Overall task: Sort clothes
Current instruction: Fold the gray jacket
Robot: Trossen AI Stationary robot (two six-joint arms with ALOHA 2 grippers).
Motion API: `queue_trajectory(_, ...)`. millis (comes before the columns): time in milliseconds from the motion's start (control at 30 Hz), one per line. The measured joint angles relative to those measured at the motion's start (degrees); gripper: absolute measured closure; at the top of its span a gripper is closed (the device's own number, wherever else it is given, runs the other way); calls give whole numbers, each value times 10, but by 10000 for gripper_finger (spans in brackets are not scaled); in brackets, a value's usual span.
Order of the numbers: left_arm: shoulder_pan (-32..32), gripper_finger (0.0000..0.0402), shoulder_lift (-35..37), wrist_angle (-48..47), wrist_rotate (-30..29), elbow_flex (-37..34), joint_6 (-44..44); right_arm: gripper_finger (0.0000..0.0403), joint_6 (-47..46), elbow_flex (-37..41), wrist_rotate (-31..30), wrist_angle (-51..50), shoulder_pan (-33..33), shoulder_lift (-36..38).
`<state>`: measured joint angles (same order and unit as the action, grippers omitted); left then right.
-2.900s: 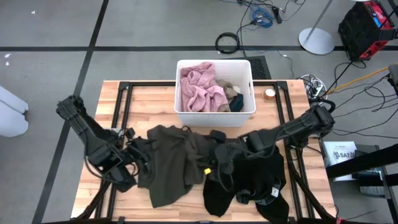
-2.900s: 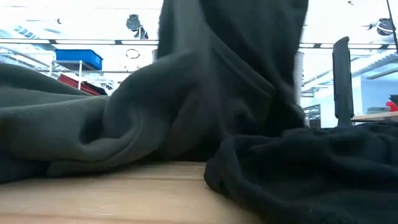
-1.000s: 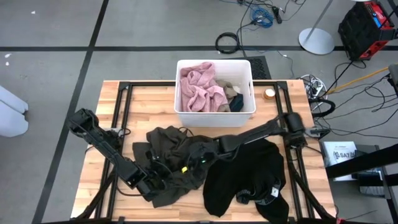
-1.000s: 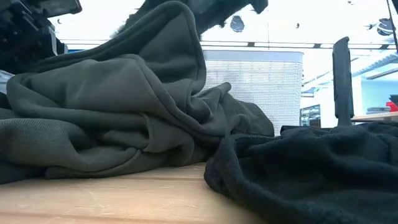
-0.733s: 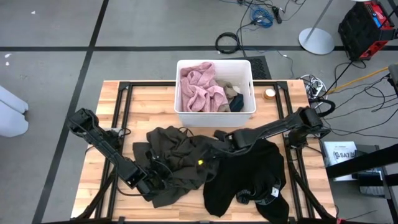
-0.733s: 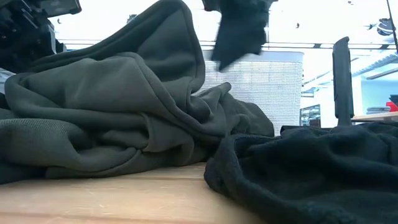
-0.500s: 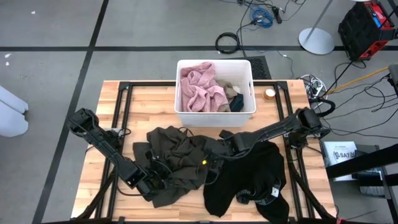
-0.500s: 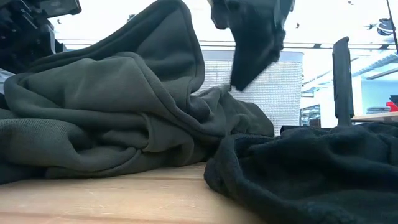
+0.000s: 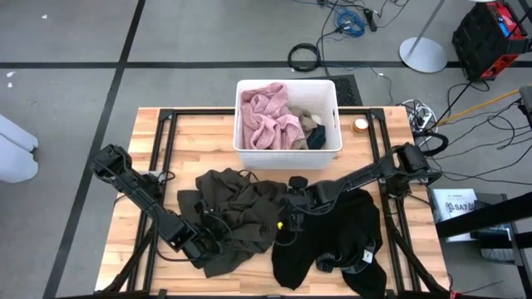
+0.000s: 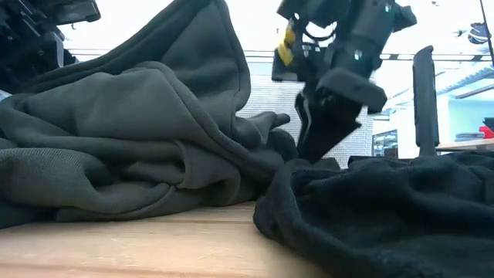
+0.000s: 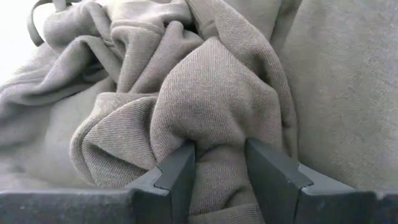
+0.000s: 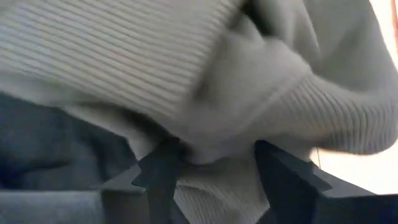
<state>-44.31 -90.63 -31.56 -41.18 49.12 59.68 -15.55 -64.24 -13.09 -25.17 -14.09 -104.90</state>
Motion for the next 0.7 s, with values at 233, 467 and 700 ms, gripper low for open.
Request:
queue_trajectory(233, 0, 249, 0, 11, 6, 0, 0, 330, -43, 17, -6, 11, 8, 0)
queue_trajectory(467, -1, 249, 0, 11, 7, 0, 0, 396, -21, -19, -65, 10, -11, 2)
queue_trajectory(700, -23, 249, 11, 6, 9, 0, 18, 400, -2, -177, -153, -152, -49, 2)
